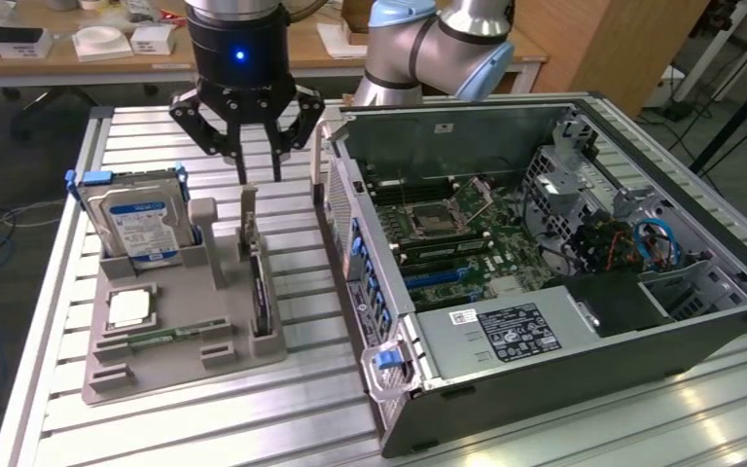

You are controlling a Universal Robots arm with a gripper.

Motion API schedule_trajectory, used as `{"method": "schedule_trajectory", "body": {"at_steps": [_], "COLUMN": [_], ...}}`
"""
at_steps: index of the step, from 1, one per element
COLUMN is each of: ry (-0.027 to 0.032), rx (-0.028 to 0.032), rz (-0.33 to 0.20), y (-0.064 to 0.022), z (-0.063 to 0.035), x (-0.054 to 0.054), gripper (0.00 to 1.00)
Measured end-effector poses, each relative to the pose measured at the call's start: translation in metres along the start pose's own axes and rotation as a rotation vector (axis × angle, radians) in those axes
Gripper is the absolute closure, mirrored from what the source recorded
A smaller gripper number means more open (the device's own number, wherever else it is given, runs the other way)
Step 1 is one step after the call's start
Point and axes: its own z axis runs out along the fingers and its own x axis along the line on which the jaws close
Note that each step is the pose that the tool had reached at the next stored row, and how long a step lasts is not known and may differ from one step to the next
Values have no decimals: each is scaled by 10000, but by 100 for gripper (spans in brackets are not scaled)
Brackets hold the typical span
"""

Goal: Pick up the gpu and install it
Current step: 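Pick up the gpu and move the gpu toward the slot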

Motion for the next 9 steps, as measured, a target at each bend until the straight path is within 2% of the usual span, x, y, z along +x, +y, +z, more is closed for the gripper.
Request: {"method": "schedule_trajectory", "body": {"at_steps": [9], "ry": [-5], "rx": [-1], "rz": [0], "y": [-4], "z": [91], "x": [4], "gripper": [59]}}
